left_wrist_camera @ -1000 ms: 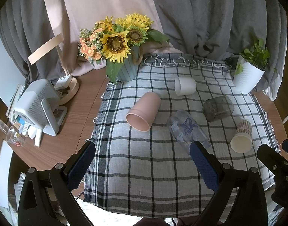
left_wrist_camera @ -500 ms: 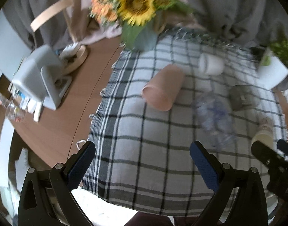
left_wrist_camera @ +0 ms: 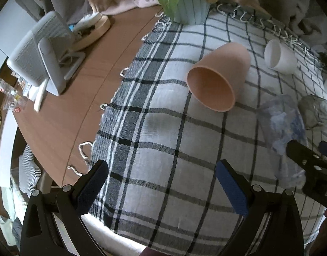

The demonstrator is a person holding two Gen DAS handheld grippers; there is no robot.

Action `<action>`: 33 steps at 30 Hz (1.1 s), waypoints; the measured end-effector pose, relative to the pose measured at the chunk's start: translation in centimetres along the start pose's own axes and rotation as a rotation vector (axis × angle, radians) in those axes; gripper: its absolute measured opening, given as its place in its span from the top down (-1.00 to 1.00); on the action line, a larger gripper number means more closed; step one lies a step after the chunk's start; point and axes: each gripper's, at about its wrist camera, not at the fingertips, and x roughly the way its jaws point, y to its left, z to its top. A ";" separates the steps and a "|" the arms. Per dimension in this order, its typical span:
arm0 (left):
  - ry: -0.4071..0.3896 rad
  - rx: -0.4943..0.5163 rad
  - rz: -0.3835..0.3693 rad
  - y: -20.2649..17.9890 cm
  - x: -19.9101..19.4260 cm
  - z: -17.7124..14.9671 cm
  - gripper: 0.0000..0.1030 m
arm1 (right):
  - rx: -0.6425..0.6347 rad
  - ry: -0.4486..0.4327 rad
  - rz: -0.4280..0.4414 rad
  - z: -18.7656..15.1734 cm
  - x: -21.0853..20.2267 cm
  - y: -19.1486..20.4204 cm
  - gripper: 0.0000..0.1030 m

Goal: Flip cup upside down
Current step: 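Move the right tool to the clear plastic cup and close around it, then lift the clear cup with the right tool and rotate it upright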

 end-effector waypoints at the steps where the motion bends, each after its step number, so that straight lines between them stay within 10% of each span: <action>1: 0.008 -0.003 0.001 0.0 0.4 0.1 -0.99 | -0.006 0.006 -0.001 0.2 0.4 0.1 -0.92; 13: 0.054 -0.010 -0.021 -0.1 2.8 0.9 -0.99 | -0.026 0.088 0.025 1.5 4.5 0.6 -0.86; 20: 0.039 -0.003 -0.017 0.4 3.3 1.5 -0.99 | -0.010 0.127 0.071 1.7 6.1 1.1 -0.39; 33: -0.012 0.091 -0.072 1.0 1.8 0.5 -0.99 | 0.137 0.080 0.058 -1.2 3.3 0.3 -0.38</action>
